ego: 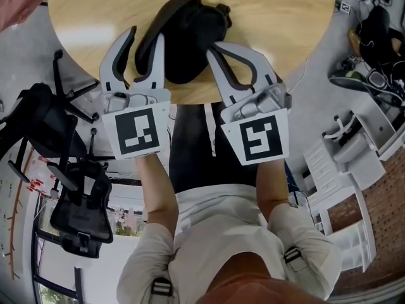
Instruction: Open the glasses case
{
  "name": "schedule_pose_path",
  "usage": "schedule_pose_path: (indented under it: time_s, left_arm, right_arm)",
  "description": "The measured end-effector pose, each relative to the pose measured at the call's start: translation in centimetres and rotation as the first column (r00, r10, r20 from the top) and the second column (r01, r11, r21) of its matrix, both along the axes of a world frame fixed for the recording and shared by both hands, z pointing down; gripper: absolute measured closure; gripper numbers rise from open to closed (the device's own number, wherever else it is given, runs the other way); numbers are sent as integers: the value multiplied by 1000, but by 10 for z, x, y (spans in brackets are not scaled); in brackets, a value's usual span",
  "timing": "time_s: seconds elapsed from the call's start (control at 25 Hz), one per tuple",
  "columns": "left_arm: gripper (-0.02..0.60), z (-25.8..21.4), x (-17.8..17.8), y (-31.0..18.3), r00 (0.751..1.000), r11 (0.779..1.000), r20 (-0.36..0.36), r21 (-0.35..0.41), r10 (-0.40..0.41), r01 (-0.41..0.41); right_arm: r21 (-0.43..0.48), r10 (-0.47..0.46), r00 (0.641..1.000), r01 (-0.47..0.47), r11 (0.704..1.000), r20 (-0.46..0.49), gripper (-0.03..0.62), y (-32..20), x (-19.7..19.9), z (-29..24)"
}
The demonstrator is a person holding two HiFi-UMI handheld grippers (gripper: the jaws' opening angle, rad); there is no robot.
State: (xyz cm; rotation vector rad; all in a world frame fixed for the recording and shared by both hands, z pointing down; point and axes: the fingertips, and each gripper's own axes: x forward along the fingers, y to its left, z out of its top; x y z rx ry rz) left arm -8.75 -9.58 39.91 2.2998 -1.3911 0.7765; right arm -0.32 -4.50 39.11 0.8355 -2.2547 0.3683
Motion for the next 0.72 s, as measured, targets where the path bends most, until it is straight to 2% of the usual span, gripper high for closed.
schedule_pose_path:
  time_s: [0.2, 0.36, 0.52, 0.72]
  left_arm:
    - [374, -24, 13, 7, 999, 999, -40, 25, 21, -20]
    - [374, -40, 14, 20, 997, 997, -30, 37, 73, -72]
    - [428, -47, 10, 30, 996, 995, -29, 47, 88, -86]
    - [519, -52, 3, 36, 993, 997, -108, 53, 53, -47]
  right_arm:
    - [25, -3, 999, 1, 1000, 52, 571, -2, -2, -13]
    - [40, 38, 995, -42, 998, 98, 571, -4, -1, -23]
    - [56, 109, 977, -121, 991, 181, 571, -9, 0, -35]
    - [62, 148, 963, -166, 984, 227, 574, -12, -2, -41]
